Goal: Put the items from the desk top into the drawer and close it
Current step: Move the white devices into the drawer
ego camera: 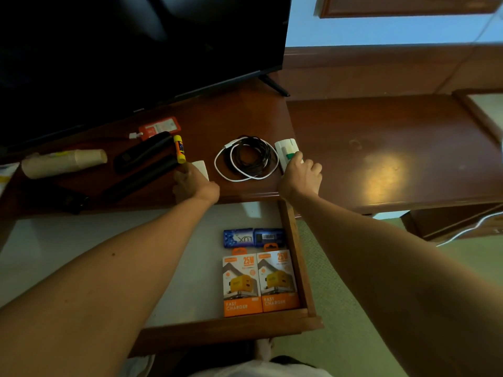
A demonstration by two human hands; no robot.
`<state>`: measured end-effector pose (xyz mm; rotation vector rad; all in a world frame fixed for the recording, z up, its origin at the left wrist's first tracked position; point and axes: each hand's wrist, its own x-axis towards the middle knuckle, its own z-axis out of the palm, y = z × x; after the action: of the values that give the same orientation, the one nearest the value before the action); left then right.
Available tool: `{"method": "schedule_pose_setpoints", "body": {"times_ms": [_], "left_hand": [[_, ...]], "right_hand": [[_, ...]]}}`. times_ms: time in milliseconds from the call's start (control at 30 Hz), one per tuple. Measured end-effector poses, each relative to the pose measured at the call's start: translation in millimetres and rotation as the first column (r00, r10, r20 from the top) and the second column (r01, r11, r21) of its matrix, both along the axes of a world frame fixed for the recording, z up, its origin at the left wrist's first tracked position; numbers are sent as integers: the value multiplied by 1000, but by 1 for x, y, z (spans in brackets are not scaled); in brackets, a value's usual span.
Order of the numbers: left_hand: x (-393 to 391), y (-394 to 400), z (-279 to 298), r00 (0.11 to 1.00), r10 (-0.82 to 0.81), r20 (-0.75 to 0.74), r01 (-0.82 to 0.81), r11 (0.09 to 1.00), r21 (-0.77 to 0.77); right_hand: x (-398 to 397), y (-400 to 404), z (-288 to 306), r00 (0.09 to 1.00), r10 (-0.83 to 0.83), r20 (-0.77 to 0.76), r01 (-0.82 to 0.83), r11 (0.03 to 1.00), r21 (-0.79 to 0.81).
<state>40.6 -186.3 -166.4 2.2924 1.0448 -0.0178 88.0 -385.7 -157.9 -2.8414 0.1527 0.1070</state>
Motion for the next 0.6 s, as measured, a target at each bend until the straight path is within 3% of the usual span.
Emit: {"method": "schedule_pose_setpoints", "body": {"times_ms": [167, 333, 467, 600], "left_hand": [[-32, -8, 1, 998, 8, 57, -8, 1000, -5], [-91, -26, -8, 986, -21, 164, 13, 999, 52], [-139, -23, -29, 969, -131, 212, 106, 987, 123], [-179, 4, -56, 971, -199, 135, 180, 974, 136]], "right_hand": [[-40, 0, -6, 995, -71, 72, 63, 993, 102], [-100, 8, -17, 995, -91, 50, 78, 973, 219], [-147, 23, -28, 1000, 3, 4, -5, 939, 343], [-181, 51, -42, 984, 171, -57, -139, 923, 359]]}}
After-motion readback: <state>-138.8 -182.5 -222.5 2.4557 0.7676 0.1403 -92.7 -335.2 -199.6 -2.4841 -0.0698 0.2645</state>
